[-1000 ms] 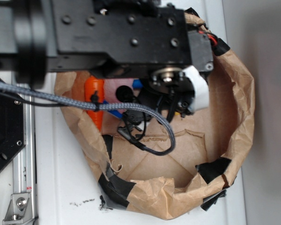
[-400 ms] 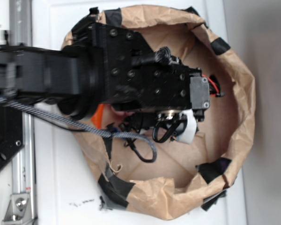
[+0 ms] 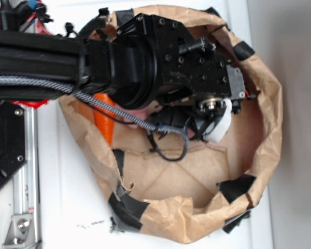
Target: Grab the yellow duck.
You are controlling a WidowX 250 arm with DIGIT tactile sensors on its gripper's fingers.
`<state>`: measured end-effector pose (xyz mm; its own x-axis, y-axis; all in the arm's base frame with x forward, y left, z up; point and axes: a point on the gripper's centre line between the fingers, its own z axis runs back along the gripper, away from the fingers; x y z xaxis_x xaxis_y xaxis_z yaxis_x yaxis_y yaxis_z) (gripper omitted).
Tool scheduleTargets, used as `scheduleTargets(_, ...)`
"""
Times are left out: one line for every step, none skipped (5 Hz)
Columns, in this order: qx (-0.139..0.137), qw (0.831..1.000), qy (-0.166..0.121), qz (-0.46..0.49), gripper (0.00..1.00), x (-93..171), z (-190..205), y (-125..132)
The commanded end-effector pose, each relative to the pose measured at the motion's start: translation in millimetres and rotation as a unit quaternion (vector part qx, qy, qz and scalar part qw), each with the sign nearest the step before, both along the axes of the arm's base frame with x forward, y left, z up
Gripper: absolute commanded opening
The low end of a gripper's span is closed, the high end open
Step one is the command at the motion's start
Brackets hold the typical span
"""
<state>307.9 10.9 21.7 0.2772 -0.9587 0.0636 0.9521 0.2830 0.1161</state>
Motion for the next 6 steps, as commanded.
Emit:
scheduleTargets(0.018,1.0,-0.018,0.015,0.0,8.1,1.5,-4.8)
scheduleTargets(0.035,0.992,-0.061,0.107,0.0,0.1,34.3,-14.0)
scheduleTargets(0.02,0.974,-0.103,0.199,0.0,-15.6,74.6,-27.4)
scheduleTargets(0.02,0.974,-0.103,0.199,1.0,-15.6,74.6,-27.4)
scheduleTargets(0.02,0.974,-0.103,0.199,0.0,-15.6,74.6,-27.4)
scheduleTargets(0.026,0.985,-0.099,0.141,1.0,-17.2,60.4,-16.8)
